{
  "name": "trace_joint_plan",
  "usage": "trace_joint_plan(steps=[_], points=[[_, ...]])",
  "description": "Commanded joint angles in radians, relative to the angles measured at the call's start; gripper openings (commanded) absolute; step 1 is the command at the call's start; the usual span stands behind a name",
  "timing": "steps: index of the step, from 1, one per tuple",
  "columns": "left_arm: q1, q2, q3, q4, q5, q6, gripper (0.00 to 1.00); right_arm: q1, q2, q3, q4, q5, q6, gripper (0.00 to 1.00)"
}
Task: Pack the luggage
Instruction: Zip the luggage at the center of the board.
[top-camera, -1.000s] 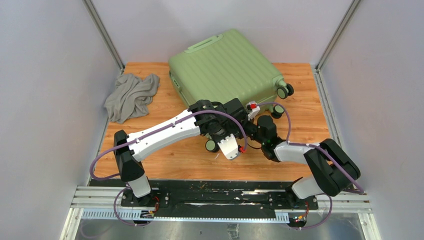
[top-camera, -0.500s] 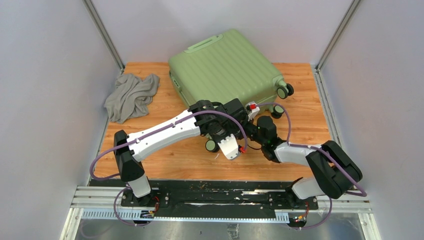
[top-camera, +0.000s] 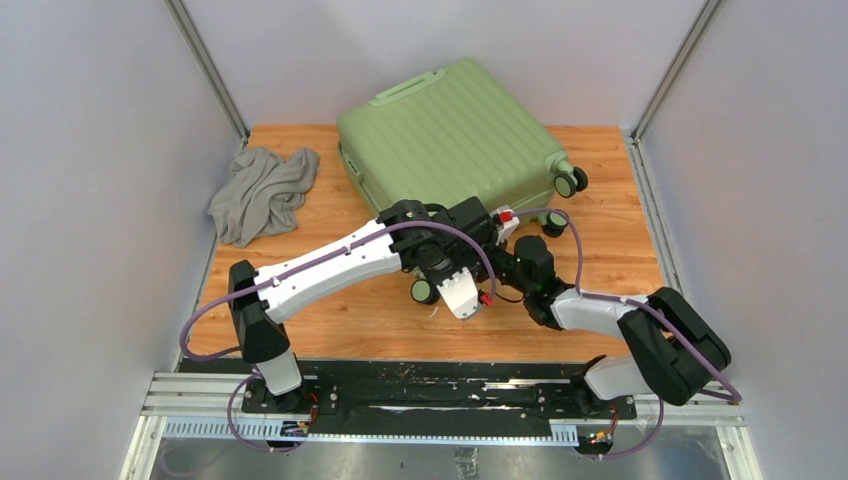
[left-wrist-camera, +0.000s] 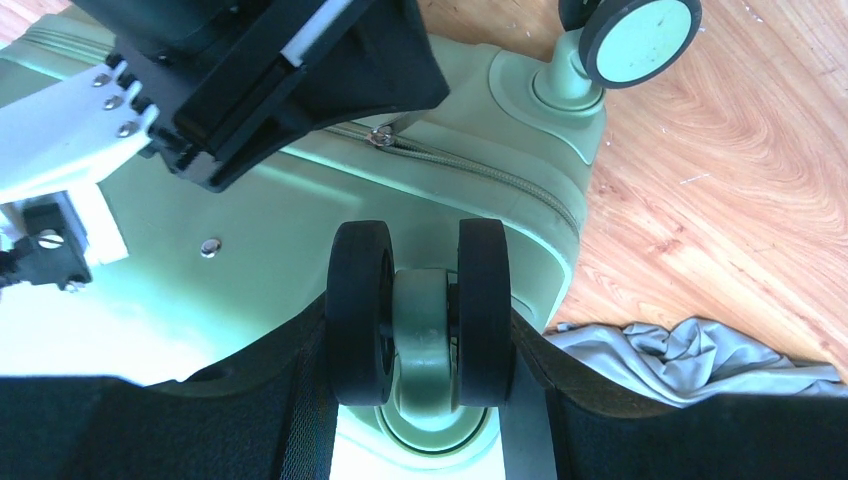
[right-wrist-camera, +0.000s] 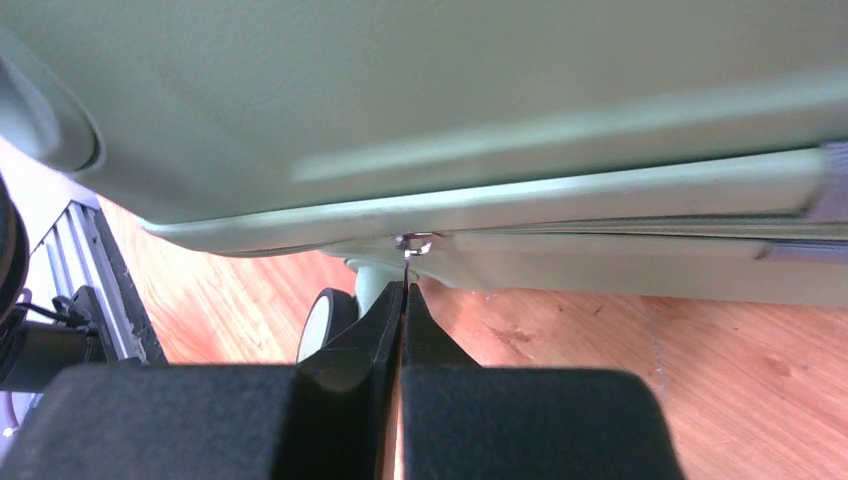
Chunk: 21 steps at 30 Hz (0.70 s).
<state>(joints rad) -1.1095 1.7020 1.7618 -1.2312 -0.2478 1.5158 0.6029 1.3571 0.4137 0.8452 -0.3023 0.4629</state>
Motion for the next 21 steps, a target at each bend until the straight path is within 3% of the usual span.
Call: trace_joint_plan(steps=[1, 8, 21], points=[[-0.04, -0.044, 0.125, 0.139, -0.088, 0.123, 0.0, 0.065, -0.001, 0.016, 0.047, 0.0, -0.03, 0.0], [-0.041, -0.03, 0.156, 0.138, -0.065, 0.091, 0.0, 0.171, -0.027, 0.013, 0.106, 0.025, -0.032, 0.0], [-0.041, 0.01, 0.235, 0.141, -0.027, -0.015, 0.0, 0.202, 0.024, -0.007, 0.378, -0.061, 0.172, 0.0]])
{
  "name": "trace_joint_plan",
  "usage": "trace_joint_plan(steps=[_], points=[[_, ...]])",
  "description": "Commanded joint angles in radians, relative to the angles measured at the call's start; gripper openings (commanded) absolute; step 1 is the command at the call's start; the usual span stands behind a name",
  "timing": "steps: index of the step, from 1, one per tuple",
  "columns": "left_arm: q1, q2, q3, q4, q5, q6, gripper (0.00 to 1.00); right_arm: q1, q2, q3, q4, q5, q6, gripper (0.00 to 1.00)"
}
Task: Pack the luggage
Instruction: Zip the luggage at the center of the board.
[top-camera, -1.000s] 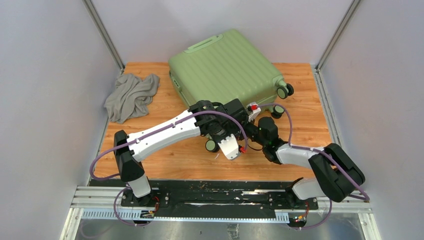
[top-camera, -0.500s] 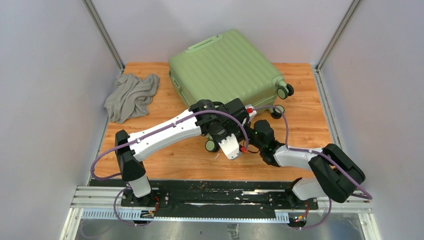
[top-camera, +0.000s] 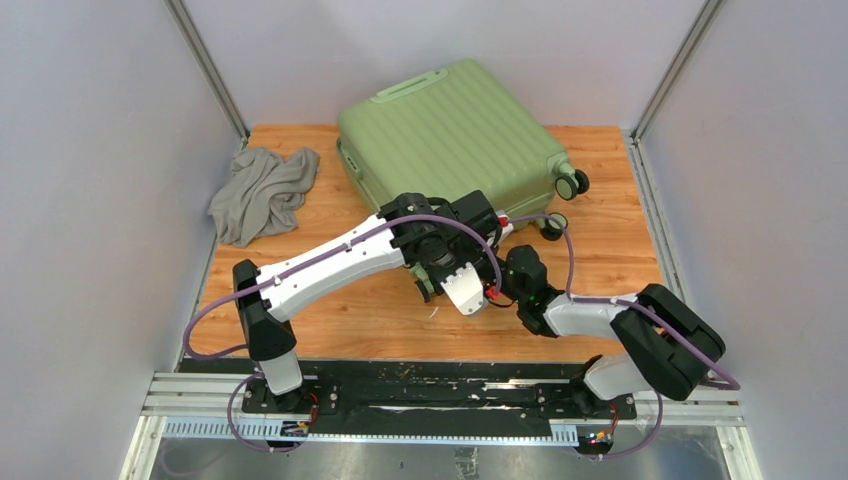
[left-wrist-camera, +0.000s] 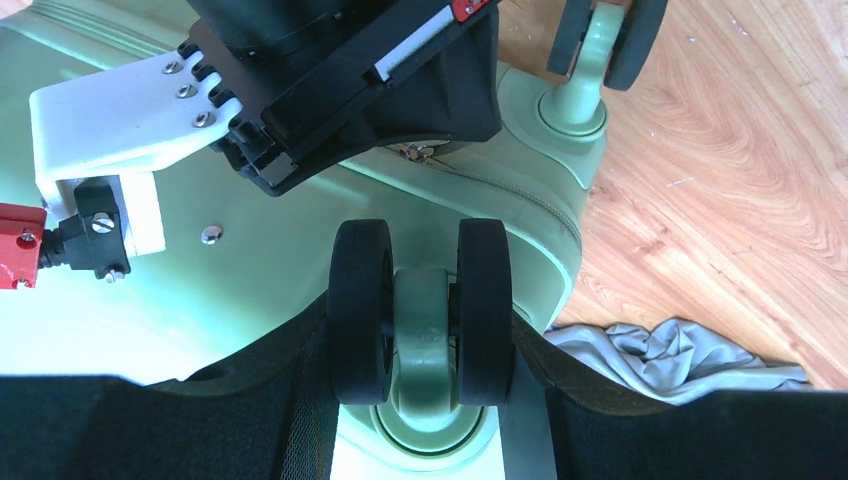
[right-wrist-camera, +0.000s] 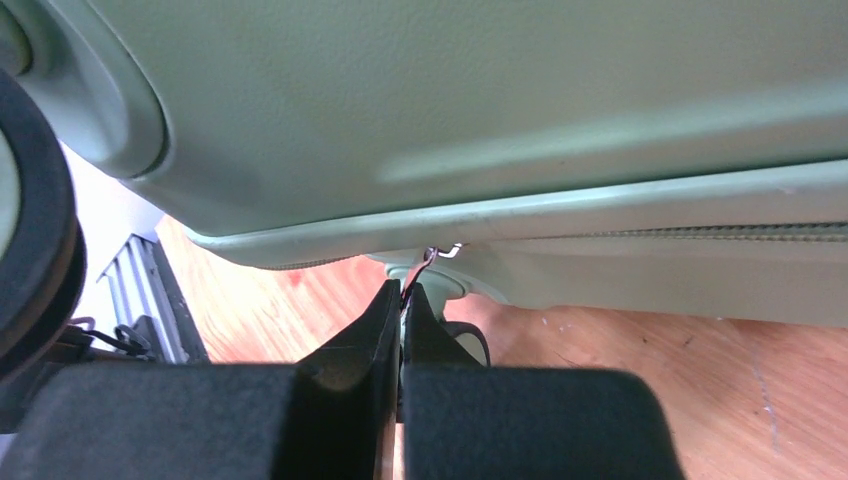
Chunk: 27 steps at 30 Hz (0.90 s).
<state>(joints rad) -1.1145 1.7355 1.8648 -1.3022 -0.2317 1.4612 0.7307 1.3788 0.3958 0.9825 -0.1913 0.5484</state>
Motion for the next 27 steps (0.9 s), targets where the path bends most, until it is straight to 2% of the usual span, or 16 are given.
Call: trace_joint_plan(steps=[1, 12, 16, 18, 21, 27], points=[[-0.036, -0.018, 0.139, 0.212, -0.046, 0.031, 0.0, 0.081, 0.003, 0.008, 0.253, -0.177, 0.095, 0.0], [-0.036, 0.04, 0.218, 0.212, -0.026, -0.049, 0.0, 0.141, -0.06, -0.055, 0.225, -0.168, 0.082, 0.0], [-0.041, 0.05, 0.231, 0.212, -0.02, -0.091, 0.0, 0.141, -0.138, -0.105, 0.137, -0.118, 0.046, 0.0], [-0.051, 0.052, 0.232, 0.212, -0.014, -0.112, 0.0, 0.138, -0.218, -0.151, 0.034, -0.019, 0.036, 0.12], [-0.073, 0.067, 0.241, 0.211, 0.002, -0.159, 0.0, 0.136, -0.389, -0.206, -0.211, 0.172, 0.044, 0.31], [-0.131, 0.112, 0.262, 0.207, 0.014, -0.285, 0.0, 0.129, -0.819, -0.265, -0.791, 0.569, 0.139, 0.47]])
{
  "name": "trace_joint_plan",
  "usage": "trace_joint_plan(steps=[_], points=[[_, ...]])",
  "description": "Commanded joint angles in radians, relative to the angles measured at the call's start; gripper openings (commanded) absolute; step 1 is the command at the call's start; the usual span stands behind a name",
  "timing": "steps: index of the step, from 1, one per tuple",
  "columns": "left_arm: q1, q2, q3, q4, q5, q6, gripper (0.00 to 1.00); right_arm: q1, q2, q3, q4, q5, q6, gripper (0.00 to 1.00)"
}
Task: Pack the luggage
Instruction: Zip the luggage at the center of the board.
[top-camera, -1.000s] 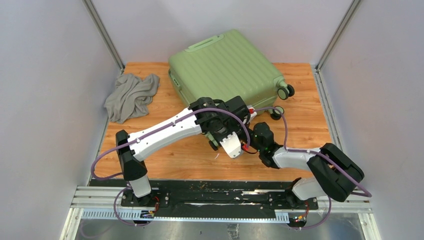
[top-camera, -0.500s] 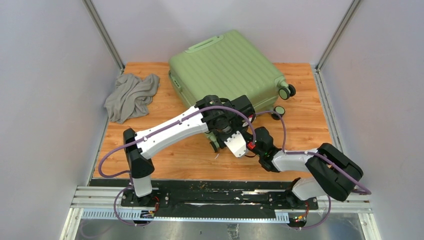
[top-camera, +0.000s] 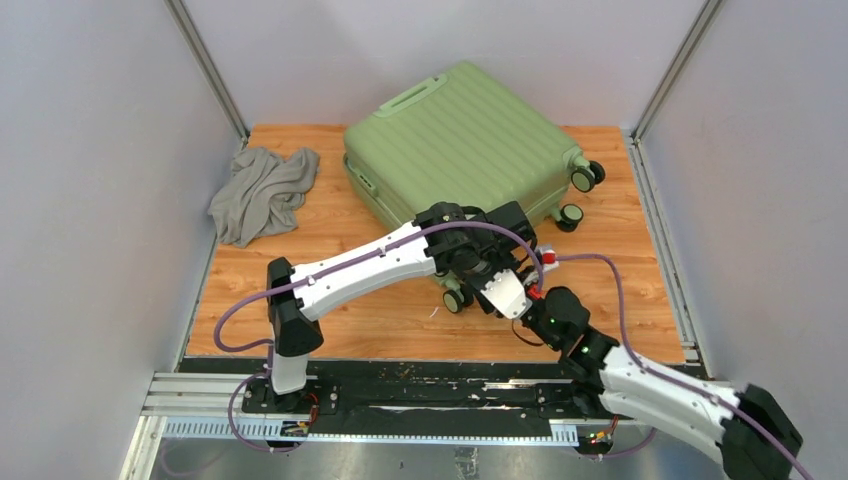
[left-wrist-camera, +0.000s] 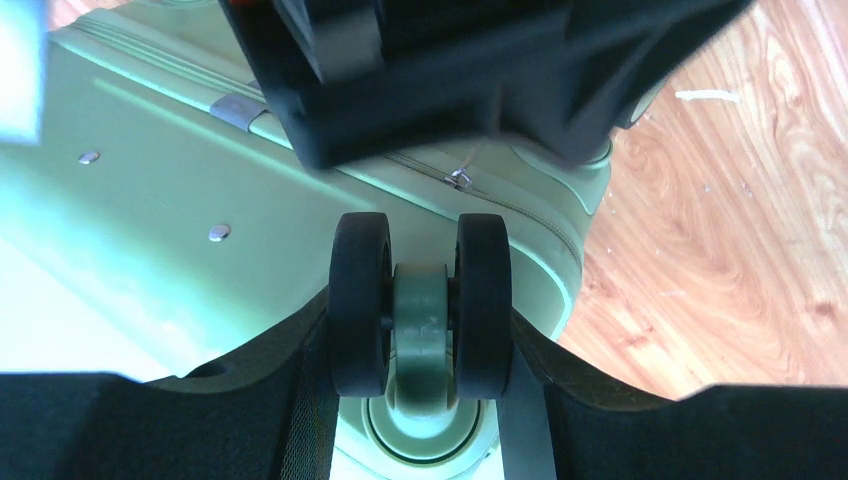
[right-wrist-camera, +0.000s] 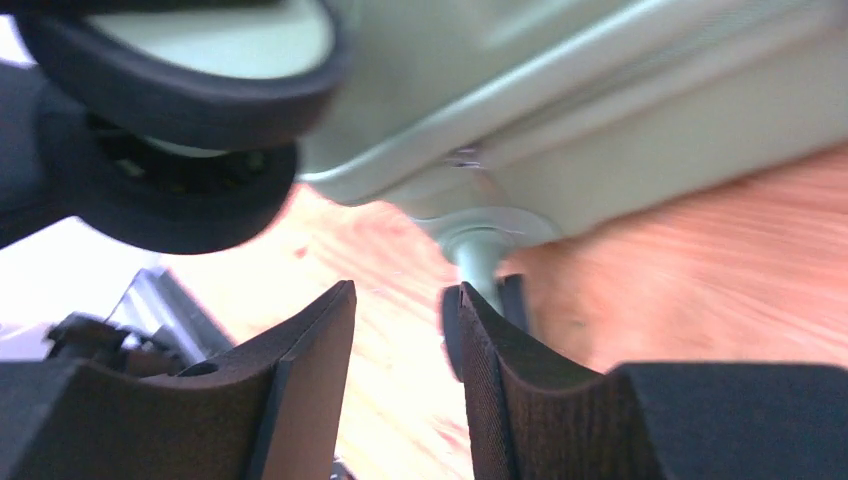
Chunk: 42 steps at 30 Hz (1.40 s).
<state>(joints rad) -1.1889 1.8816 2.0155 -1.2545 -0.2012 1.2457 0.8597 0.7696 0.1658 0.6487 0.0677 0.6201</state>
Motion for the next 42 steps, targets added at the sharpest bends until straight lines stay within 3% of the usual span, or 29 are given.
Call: trace_joint_plan(steps=[1, 3, 4, 5, 6, 10, 14, 18, 23, 27, 31, 37, 42], points=[[-0.061, -0.026, 0.116, 0.158, -0.017, -0.092, 0.02, -0.001, -0.277, -0.03, -0.554, 0.38, 0.088, 0.49], [-0.063, -0.011, 0.145, 0.158, -0.014, -0.157, 0.17, -0.01, -0.408, -0.015, -0.743, 0.497, 0.126, 0.54], [-0.063, -0.002, 0.161, 0.158, -0.015, -0.192, 0.31, -0.019, -0.456, -0.011, -0.789, 0.518, 0.129, 0.57], [-0.063, 0.002, 0.175, 0.158, -0.014, -0.227, 0.51, -0.031, -0.506, -0.007, -0.819, 0.524, 0.129, 0.6], [-0.06, 0.0, 0.18, 0.158, -0.012, -0.256, 0.61, -0.044, -0.523, 0.0, -0.836, 0.521, 0.13, 0.62], [-0.016, -0.035, 0.173, 0.158, 0.017, -0.368, 0.99, -0.141, -0.424, 0.08, -0.862, 0.459, 0.143, 0.64], [0.122, -0.082, 0.177, 0.158, 0.046, -0.485, 1.0, -0.256, -0.192, 0.225, -0.879, 0.367, 0.132, 0.62], [0.34, -0.106, 0.225, 0.161, 0.123, -0.621, 1.0, -0.369, -0.014, 0.353, -0.879, 0.272, 0.112, 0.59], [0.601, -0.077, 0.258, 0.175, 0.164, -0.768, 0.99, -0.44, 0.093, 0.422, -0.852, 0.273, 0.076, 0.59], [0.762, -0.017, 0.283, 0.233, 0.128, -0.95, 0.88, -0.522, 0.149, 0.436, -0.83, 0.247, 0.075, 0.59], [0.828, 0.014, 0.269, 0.262, 0.043, -0.982, 0.83, -0.6, 0.229, 0.444, -0.795, 0.197, 0.072, 0.57], [0.91, 0.015, 0.175, 0.284, 0.142, -1.037, 0.8, -0.66, 0.329, 0.478, -0.724, 0.174, 0.059, 0.56], [0.923, -0.017, -0.008, 0.364, 0.163, -1.03, 0.77, -0.695, 0.433, 0.557, -0.704, 0.146, 0.039, 0.54]])
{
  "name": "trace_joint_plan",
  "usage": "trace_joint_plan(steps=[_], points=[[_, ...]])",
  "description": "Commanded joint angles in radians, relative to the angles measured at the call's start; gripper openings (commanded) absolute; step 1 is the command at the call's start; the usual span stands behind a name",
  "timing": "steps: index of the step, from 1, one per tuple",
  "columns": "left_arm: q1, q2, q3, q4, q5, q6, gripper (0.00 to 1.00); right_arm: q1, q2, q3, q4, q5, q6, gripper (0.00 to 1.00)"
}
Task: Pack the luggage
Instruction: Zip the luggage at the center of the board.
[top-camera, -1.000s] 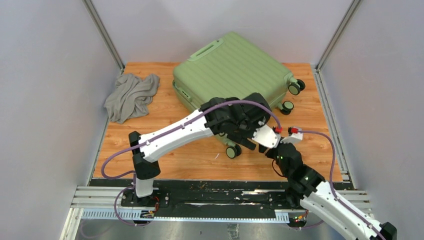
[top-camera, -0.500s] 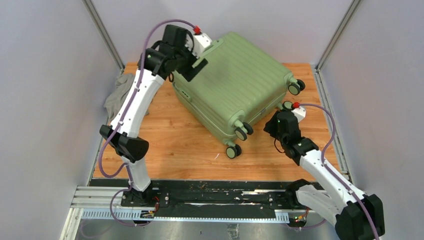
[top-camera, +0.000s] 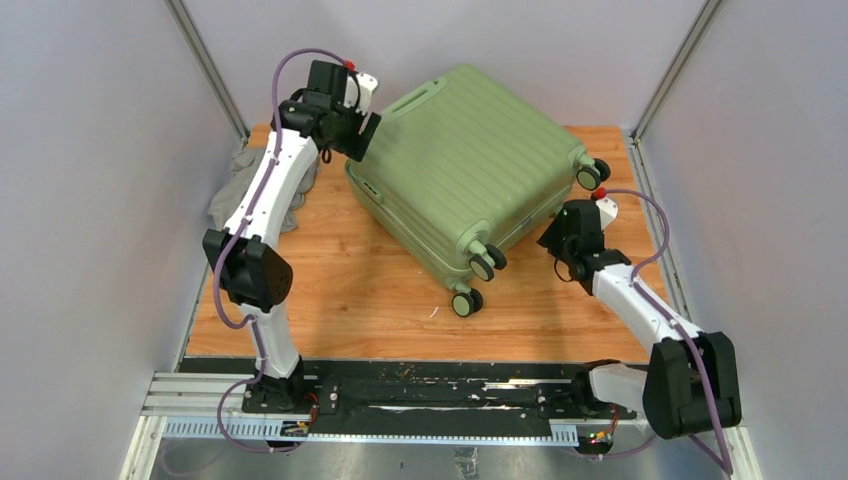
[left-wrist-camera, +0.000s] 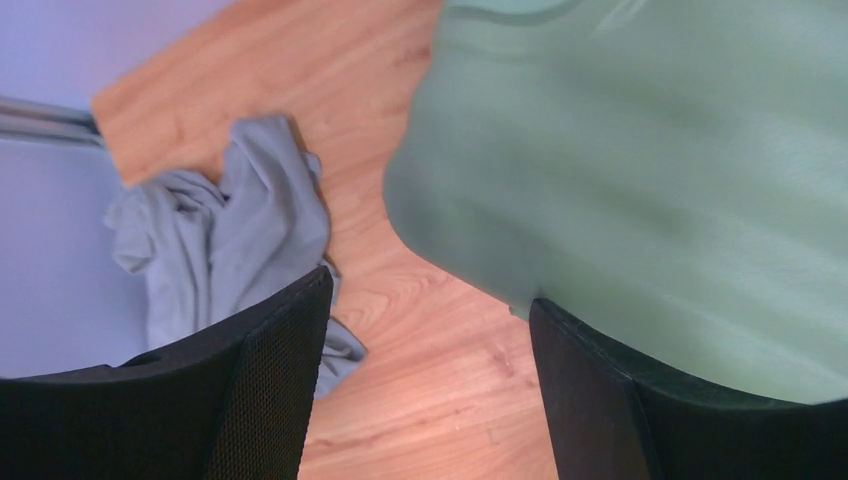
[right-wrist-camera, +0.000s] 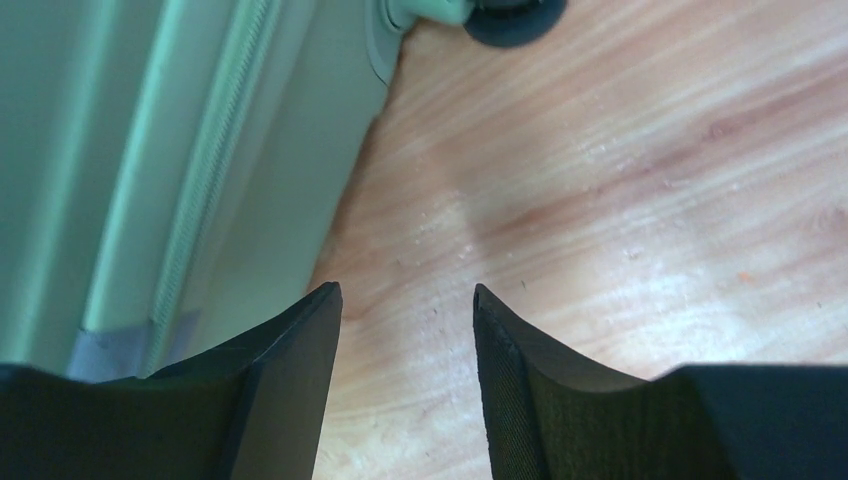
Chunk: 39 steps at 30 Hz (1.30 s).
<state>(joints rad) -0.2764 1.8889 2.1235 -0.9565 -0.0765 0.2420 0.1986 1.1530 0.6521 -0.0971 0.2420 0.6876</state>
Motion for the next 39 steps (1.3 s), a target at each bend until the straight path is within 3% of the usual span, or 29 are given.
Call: trace_joint_plan(steps=[1, 13, 20, 25, 32, 36, 39], points=[[0.016, -0.028, -0.153, 0.089, 0.039, -0.03, 0.77, -0.039, 0.067, 0.084, 0.046, -0.032, -0.03, 0.54], [0.164, 0.011, -0.363, 0.273, 0.192, -0.141, 0.65, -0.047, 0.129, 0.089, 0.085, -0.068, -0.011, 0.51], [0.2, 0.073, -0.378, 0.405, 0.31, -0.235, 0.65, -0.047, 0.117, 0.073, 0.085, -0.078, -0.016, 0.49], [0.248, 0.121, -0.396, 0.517, 0.416, -0.394, 0.64, -0.047, 0.086, 0.046, 0.085, -0.08, -0.014, 0.47], [0.256, 0.18, -0.42, 0.598, 0.467, -0.431, 0.62, -0.047, 0.077, 0.026, 0.088, -0.099, 0.001, 0.45], [0.256, 0.209, -0.423, 0.596, 0.454, -0.416, 0.55, -0.047, 0.097, 0.036, 0.088, -0.094, 0.001, 0.44], [0.256, 0.196, -0.465, 0.595, 0.427, -0.381, 0.42, -0.047, 0.134, 0.064, 0.128, -0.085, -0.001, 0.44]])
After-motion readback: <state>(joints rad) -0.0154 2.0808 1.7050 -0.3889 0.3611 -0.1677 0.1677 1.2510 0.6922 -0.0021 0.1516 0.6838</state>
